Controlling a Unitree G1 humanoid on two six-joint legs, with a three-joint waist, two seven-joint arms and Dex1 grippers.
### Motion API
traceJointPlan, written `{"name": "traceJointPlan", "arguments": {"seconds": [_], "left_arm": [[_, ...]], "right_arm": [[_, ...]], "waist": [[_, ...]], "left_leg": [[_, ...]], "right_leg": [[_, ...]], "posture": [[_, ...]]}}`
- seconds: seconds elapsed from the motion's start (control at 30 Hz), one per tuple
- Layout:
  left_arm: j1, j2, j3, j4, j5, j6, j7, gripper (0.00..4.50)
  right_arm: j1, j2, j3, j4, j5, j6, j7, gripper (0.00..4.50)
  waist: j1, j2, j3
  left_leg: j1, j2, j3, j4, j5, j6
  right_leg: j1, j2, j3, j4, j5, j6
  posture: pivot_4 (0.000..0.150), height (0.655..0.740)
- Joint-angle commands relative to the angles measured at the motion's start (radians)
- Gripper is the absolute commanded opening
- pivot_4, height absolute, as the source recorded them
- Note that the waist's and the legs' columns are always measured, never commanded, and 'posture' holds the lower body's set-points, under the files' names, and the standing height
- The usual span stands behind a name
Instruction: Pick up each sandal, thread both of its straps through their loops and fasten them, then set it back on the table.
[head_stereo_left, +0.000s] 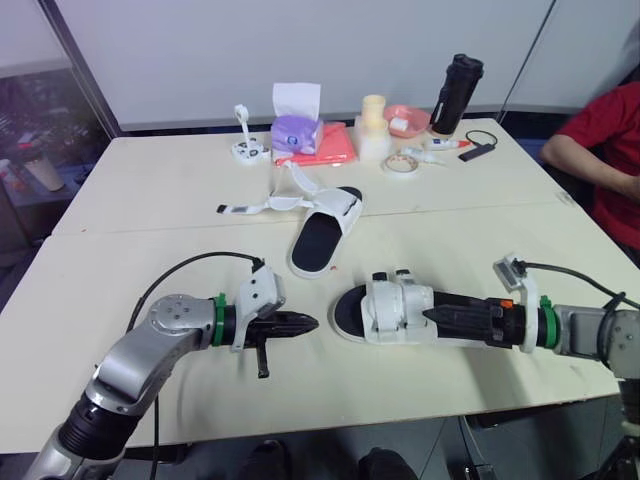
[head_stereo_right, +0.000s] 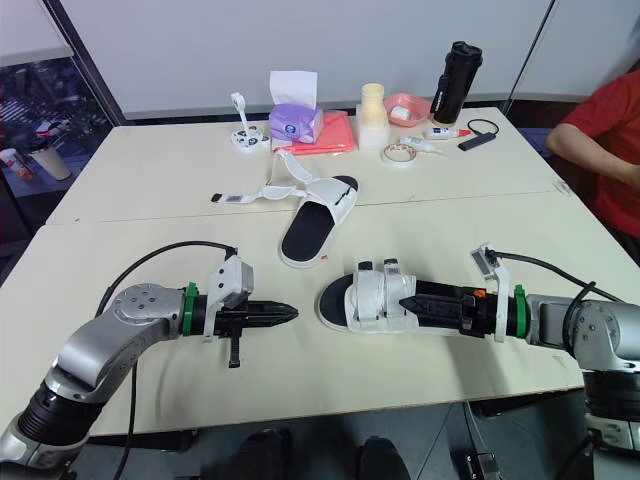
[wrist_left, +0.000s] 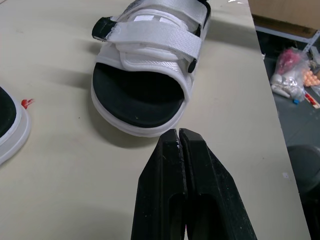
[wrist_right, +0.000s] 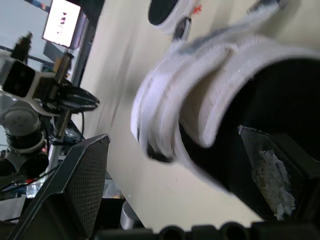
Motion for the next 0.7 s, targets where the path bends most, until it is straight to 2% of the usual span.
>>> {"name": "traceJointPlan", "arguments": {"seconds": [0.03,0.2,0.3,0.33,0.43,0.53,0.7], "left_arm": [[0.0,0.005,-0.002,-0.033,-0.005,-0.005,0.005,0.0],[0.014,0.006,-0.01,-0.037,0.002,-0.004,0.017,0.0],[0.033,0.007,-0.017,-0.021,0.018,-0.014,0.029,0.0],[0.038,0.008,-0.018,-0.018,0.021,-0.019,0.031,0.0],[0.045,0.007,-0.015,-0.019,0.02,-0.016,0.035,0.0],[0.042,0.003,-0.016,-0.02,0.019,-0.012,0.038,0.0],[0.041,-0.005,-0.018,-0.021,0.018,-0.01,0.054,0.0]], "right_arm": [[-0.036,0.021,0.027,0.026,0.007,-0.016,0.021,4.48],[-0.072,0.046,0.057,0.038,0.016,-0.013,0.032,4.48],[-0.082,0.063,0.071,0.048,0.012,-0.018,0.031,3.66],[-0.084,0.066,0.072,0.049,0.014,-0.019,0.033,3.24],[-0.093,0.079,0.078,0.046,0.014,-0.021,0.029,1.61],[-0.104,0.094,0.07,0.05,0.018,-0.024,0.015,0.16],[-0.127,0.149,-0.052,0.04,0.058,-0.02,-0.098,0.07]], "waist": [[0.0,0.0,0.0],[0.001,0.0,0.001],[0.0,0.0,0.001],[0.0,0.0,0.001],[0.0,0.0,0.001],[0.0,0.0,0.001],[0.001,0.0,0.001]], "left_leg": [[0.0,0.0,0.0,0.0,0.0,0.0],[0.0,0.0,0.0,0.0,0.0,0.0],[0.0,0.0,0.0,0.0,0.0,0.0],[0.0,0.0,0.0,0.0,0.0,0.0],[0.0,0.0,0.0,0.0,0.0,0.0],[0.0,0.0,0.0,0.001,0.0,0.0],[0.0,0.0,0.0,0.001,0.0,0.0]], "right_leg": [[0.0,0.0,0.0,0.0,0.0,0.0],[0.0,0.0,0.0,0.001,0.0,0.0],[0.0,0.0,0.0,0.001,0.0,0.0],[0.0,0.0,0.0,0.001,0.0,0.0],[-0.001,0.0,0.0,0.002,0.0,0.0],[-0.001,0.0,0.0,0.003,0.0,0.0],[-0.002,0.0,0.0,0.004,0.0,0.0]], "posture": [[0.15,0.74],[0.15,0.74],[0.15,0.74],[0.15,0.74],[0.15,0.74],[0.15,0.74],[0.15,0.74]]}}
